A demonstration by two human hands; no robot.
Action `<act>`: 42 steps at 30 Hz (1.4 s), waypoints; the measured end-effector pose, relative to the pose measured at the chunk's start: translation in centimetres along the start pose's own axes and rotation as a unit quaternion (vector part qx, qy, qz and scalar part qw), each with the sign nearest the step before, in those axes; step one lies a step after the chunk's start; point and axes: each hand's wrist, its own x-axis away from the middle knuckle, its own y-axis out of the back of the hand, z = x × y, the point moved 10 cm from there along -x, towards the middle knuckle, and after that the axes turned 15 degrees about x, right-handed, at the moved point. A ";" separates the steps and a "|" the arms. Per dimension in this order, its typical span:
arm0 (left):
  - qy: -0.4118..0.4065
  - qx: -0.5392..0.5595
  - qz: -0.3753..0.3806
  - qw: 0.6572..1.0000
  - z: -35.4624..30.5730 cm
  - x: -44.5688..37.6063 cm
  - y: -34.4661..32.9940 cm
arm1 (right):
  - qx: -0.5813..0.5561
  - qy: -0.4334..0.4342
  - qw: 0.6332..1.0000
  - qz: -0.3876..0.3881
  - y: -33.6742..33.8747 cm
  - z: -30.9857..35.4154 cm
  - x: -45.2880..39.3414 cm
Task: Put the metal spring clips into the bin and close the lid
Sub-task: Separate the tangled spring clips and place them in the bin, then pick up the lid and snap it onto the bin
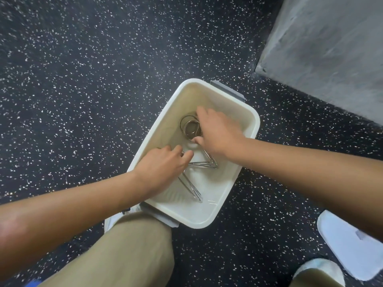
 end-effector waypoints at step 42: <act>-0.120 0.214 -0.027 0.969 -15.7 -1.6 8.1 | -0.151 -0.562 0.805 0.113 -21.8 -30.5 36.1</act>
